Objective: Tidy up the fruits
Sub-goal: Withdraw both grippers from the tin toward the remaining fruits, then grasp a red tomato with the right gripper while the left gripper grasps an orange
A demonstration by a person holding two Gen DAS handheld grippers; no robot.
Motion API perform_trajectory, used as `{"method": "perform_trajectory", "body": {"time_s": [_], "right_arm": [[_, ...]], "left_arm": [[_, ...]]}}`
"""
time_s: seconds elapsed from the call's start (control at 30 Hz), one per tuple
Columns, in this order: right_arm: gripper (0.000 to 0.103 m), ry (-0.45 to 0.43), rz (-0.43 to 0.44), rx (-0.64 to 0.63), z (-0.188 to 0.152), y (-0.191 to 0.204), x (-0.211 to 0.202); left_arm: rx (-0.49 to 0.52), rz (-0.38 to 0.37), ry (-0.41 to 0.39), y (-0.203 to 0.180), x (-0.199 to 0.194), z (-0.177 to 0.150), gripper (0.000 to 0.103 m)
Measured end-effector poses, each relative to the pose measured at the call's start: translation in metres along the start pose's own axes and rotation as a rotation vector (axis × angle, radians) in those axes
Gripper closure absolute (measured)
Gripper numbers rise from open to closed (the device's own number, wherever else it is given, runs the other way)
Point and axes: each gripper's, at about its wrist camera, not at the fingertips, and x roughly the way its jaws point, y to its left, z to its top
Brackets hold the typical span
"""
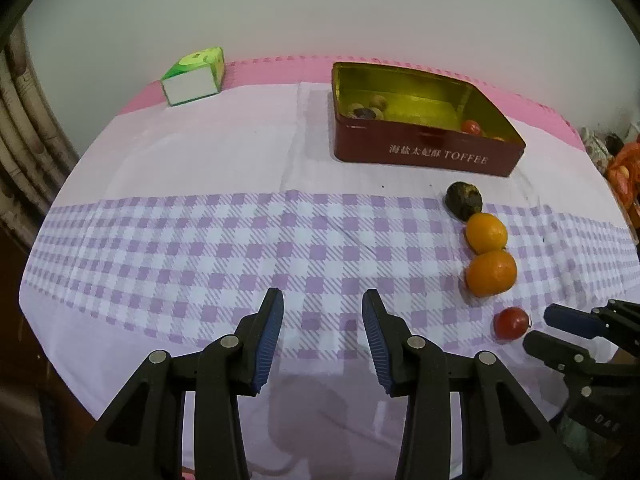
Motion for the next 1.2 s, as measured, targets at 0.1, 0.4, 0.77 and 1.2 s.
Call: {"method": "perform_trajectory", "body": {"time_s": [0.1,0.4,0.77,1.2], "right_arm": [[0.070,0.017,0.003,-0.005,0.001,0.002,0.006],[0.070,0.051,-0.013,-0.008,0.001,0.003,0.021],[0.073,0.059,-0.029,-0.013,0.000,0.003,0.026],[0.073,0.055,-0.027,-0.026,0.002,0.007,0.030]], "left_arm": [[0.008,0.002,0.008,-0.002,0.004,0.000,0.060],[0.004,-0.004,0.034,-0.004,0.010,-0.002,0.060],[0.014,-0.005,0.044,-0.005,0.014,-0.004,0.060],[0.047,-0.028,0.055,-0.014,0.016,-0.005,0.056]]}}
